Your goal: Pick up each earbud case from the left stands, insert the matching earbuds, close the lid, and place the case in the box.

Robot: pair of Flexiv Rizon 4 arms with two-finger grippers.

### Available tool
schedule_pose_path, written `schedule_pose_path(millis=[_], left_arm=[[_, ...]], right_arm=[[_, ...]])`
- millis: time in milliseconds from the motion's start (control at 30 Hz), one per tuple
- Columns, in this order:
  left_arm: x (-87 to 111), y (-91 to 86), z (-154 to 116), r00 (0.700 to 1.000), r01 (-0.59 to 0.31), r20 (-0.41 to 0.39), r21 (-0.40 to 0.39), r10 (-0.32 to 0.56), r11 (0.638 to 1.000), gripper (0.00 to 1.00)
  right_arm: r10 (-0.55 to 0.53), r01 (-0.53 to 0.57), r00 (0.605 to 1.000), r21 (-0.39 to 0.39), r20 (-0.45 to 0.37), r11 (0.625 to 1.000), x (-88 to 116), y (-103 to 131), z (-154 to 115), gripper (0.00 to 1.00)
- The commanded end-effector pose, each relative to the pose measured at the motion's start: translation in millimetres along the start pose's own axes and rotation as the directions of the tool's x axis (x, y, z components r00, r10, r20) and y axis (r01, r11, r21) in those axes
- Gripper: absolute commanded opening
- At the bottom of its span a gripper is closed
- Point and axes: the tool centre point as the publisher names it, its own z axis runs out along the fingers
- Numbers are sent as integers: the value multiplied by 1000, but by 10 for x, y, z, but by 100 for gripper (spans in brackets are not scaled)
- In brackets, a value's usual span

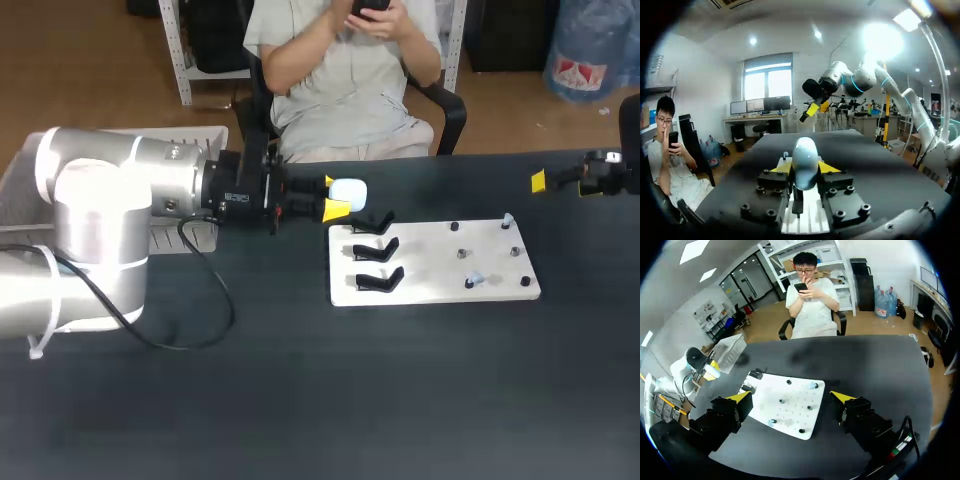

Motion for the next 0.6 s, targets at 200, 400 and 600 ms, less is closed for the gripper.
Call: schedule_pose_path(millis=[200, 400, 600], left_arm=[[-2, -39, 0, 1000, -3, 2, -104, 4, 995, 0], [-6, -92, 20, 1000, 10, 26, -72, -8, 997, 0], [-20, -126, 80, 998, 14, 55, -4, -13, 1000, 0]], right_arm=[[-1, 1, 1000, -3, 0, 1000, 2, -8, -3, 100], [-1, 1, 1000, -10, 6, 1000, 10, 22, -24, 100], [-44, 44, 999, -22, 21, 999, 113, 270, -166, 100]])
